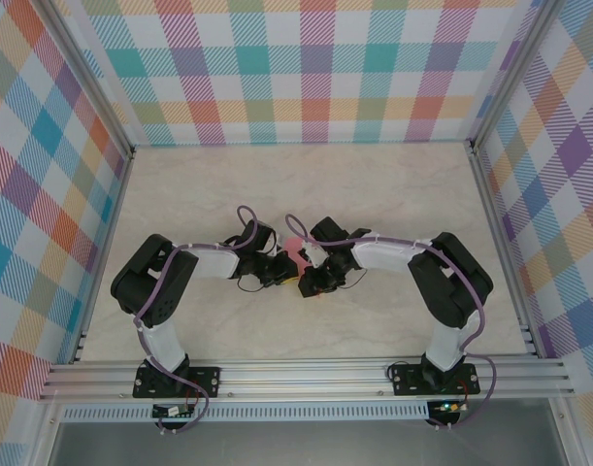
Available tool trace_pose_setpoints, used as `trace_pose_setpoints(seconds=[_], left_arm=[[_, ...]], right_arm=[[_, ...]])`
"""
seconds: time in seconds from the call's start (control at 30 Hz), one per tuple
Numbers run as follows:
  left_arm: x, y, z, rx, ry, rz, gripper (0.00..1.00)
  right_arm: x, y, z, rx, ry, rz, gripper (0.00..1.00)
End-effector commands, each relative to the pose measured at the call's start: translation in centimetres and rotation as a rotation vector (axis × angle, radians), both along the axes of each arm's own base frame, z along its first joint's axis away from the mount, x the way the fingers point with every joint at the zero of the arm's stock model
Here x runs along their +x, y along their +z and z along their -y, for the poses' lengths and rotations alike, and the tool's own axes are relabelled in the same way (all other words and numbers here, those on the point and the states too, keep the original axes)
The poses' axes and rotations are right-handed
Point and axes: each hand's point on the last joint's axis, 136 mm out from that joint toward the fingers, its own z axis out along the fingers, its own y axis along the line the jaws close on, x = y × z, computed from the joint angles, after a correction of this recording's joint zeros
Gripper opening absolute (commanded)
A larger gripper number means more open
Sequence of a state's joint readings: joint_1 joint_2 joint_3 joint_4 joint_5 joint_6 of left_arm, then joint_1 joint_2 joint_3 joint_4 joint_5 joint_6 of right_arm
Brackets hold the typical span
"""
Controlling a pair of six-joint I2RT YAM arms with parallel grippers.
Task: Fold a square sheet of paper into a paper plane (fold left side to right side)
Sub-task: Third fold the triangle at the center of the table.
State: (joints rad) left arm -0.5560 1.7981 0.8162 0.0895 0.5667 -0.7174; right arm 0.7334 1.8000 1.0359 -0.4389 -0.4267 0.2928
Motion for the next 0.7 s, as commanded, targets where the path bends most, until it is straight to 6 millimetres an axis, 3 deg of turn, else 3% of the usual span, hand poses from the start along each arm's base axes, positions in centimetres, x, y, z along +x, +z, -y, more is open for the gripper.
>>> trace_pose_setpoints(seconds=[0.0,0.67], left_arm=[[-1.0,-1.8,-0.8,0.07,-0.004,-0.042,0.11],[-1.1,-1.8,-1.0,0.079,-0.003,-0.041,0.1]], right_arm=[[0.4,-0.1,0.1,-0.016,-0.013,-0.002,0.27],[-0.5,-1.8,1.3,-0.012,-0.058,-0.063,0.23]])
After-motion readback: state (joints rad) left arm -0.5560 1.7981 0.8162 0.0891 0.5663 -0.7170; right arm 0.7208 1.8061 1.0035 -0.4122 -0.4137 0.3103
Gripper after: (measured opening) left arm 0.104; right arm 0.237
